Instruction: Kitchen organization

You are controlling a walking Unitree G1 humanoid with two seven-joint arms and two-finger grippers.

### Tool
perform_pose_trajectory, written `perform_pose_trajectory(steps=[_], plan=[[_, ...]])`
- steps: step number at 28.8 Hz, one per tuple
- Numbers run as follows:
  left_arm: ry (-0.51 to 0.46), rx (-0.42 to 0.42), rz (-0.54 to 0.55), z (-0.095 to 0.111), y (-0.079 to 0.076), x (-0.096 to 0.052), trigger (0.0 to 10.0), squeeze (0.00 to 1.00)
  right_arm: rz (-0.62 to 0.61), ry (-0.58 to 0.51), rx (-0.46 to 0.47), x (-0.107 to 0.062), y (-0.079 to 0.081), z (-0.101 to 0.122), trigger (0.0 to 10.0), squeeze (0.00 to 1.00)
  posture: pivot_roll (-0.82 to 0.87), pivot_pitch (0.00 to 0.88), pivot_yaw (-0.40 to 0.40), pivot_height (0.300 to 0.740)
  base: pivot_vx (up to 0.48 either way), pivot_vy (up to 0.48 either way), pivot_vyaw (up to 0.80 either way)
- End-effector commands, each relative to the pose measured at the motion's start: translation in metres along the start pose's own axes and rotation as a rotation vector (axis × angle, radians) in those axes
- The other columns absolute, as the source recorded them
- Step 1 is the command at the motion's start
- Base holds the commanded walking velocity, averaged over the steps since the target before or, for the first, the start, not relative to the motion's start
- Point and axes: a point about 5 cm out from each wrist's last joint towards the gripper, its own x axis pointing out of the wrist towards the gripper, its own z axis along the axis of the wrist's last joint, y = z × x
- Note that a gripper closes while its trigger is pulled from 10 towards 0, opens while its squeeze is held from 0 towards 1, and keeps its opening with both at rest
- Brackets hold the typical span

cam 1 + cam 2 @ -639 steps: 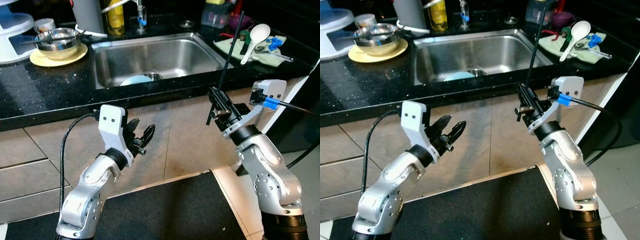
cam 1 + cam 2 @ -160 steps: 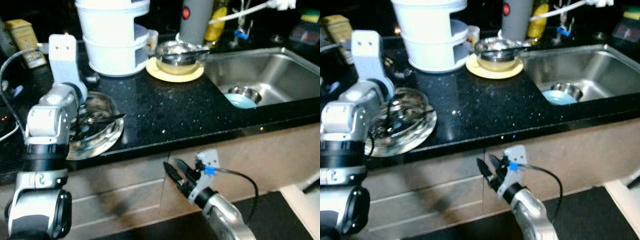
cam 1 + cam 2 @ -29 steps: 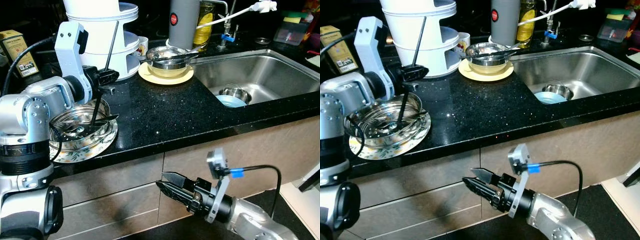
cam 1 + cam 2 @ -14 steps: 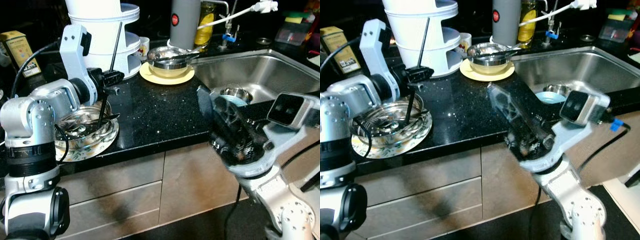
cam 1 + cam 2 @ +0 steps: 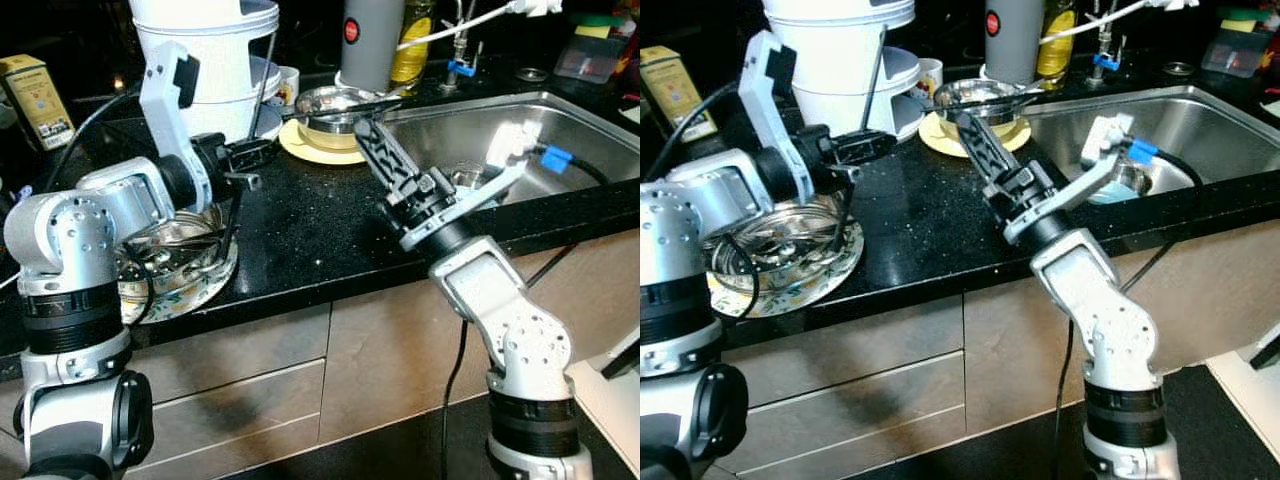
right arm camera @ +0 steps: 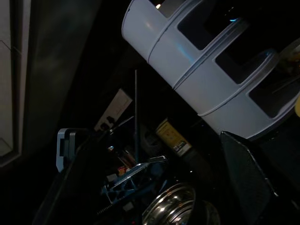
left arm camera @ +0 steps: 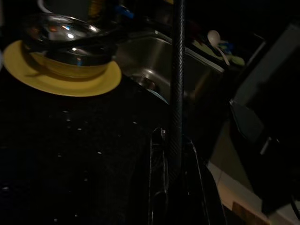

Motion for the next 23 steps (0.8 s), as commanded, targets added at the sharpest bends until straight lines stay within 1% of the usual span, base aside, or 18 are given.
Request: perform_pose_trajectory(steps=[1, 3, 4, 5, 6, 7, 8, 13, 16, 19, 22, 23], plan=[[0.026, 0.007, -0.052, -0.003, -0.009, 0.002, 0.0, 0.0, 0.021, 0.03, 0.018, 0.004, 0.005, -0.005, 10.0, 1.0, -0.05, 0.113, 0.021, 0.74, 0.0, 0.0, 0.0], [0.087, 0.042, -0.109, -0.011, -0.018, 0.005, 0.0, 0.0, 0.075, 0.057, 0.034, 0.015, 0.015, -0.009, 10.0, 1.0, -0.05, 0.115, 0.022, 0.74, 0.0, 0.0, 0.0], [0.087, 0.042, -0.109, -0.011, -0.018, 0.005, 0.0, 0.0, 0.075, 0.057, 0.034, 0.015, 0.015, -0.009, 10.0, 1.0, -0.05, 0.115, 0.022, 0.74, 0.0, 0.0, 0.0], [0.108, 0.055, -0.123, -0.013, -0.02, 0.006, 0.0, 0.0, 0.09, 0.089, 0.004, 0.02, 0.019, -0.012, 10.0, 0.67, -0.05, 0.115, 0.022, 0.74, 0.0, 0.0, 0.0], [0.108, 0.055, -0.123, -0.013, -0.02, 0.006, 0.0, 0.0, 0.09, 0.089, 0.004, 0.02, 0.019, -0.012, 10.0, 0.67, -0.05, 0.115, 0.022, 0.74, 0.0, 0.0, 0.0], [0.134, 0.072, -0.134, -0.017, -0.021, 0.005, 0.0, 0.0, 0.093, 0.169, -0.088, 0.024, 0.022, -0.02, 10.0, 0.0, -0.05, 0.115, 0.021, 0.74, 0.0, 0.0, 0.0], [0.142, 0.076, -0.141, -0.018, -0.022, 0.005, 0.0, 0.0, 0.091, 0.188, -0.106, 0.025, 0.022, -0.023, 10.0, 0.0, -0.05, 0.115, 0.021, 0.74, 0.0, 0.0, 0.0], [0.163, 0.081, -0.158, -0.02, -0.025, 0.005, 0.0, 0.0, 0.108, 0.2, -0.093, 0.025, 0.026, -0.026, 10.0, 0.0, -0.05, 0.115, 0.021, 0.74, 0.0, 0.0, 0.0], [0.179, 0.086, -0.174, -0.021, -0.026, 0.004, 0.0, 0.0, 0.127, 0.234, -0.094, 0.025, 0.032, -0.031, 10.0, 0.0, -0.05, 0.118, 0.022, 0.74, 0.0, 0.0, 0.0], [0.186, 0.09, -0.18, -0.021, -0.027, 0.004, 0.0, 0.0, 0.109, 0.251, -0.107, 0.024, 0.03, -0.033, 10.0, 0.0, -0.05, 0.118, 0.022, 0.74, 0.0, 0.0, 0.0], [0.189, 0.092, -0.182, -0.021, -0.027, 0.004, 0.0, 0.0, 0.1, 0.241, -0.087, 0.024, 0.029, -0.032, 10.0, 0.0, -0.05, 0.118, 0.022, 0.74, 0.0, 0.0, 0.0], [0.19, 0.093, -0.183, -0.021, -0.027, 0.004, 0.0, 0.0, 0.098, 0.238, -0.082, 0.024, 0.028, -0.032, 3.0, 0.0, -0.05, 0.118, 0.022, 0.74, 0.0, 0.0, 0.0]])
